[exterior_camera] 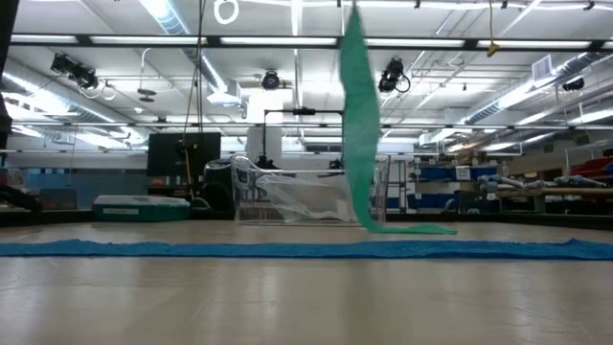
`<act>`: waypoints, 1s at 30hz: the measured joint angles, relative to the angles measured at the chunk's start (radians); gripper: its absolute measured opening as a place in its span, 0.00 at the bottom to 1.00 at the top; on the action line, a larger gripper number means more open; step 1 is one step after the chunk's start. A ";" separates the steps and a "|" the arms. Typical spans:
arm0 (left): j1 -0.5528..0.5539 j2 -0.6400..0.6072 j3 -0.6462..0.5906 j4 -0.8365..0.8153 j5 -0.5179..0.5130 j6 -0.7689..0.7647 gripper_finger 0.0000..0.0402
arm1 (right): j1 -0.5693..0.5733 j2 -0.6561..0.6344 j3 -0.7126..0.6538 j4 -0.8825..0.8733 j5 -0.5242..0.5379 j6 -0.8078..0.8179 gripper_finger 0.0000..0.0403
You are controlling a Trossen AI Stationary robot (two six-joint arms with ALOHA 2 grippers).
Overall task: Roll bandage
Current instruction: Roll the green bandage
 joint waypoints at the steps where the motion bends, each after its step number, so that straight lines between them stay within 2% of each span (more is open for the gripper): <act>1: 0.007 0.000 0.000 0.003 0.000 -0.007 0.05 | 0.006 -0.005 0.000 0.000 0.006 0.002 0.00; 7: 0.044 0.000 0.000 0.034 -0.006 -0.059 0.05 | 0.043 -0.003 0.000 -0.013 0.036 0.011 0.00; 11: 0.062 0.000 0.000 0.036 0.035 -0.094 0.05 | 0.063 0.005 0.000 -0.025 0.060 0.021 0.00; 15: 0.064 0.000 0.000 0.058 0.144 -0.111 0.05 | 0.058 0.002 0.008 -0.008 0.127 0.018 0.00; 19: 0.062 0.000 0.000 0.048 0.330 -0.159 0.05 | 0.038 -0.004 0.060 -0.001 0.195 -0.005 0.02; 21: 0.062 0.000 0.000 0.048 0.407 -0.183 0.05 | 0.031 -0.004 0.087 0.000 0.221 -0.022 0.06; 24: 0.062 0.000 0.000 0.046 0.468 -0.206 0.05 | 0.020 -0.004 0.114 0.001 0.259 -0.058 0.13; 30: 0.059 0.001 -0.019 0.014 0.484 -0.263 0.05 | 0.016 0.004 0.118 -0.004 0.345 -0.140 0.31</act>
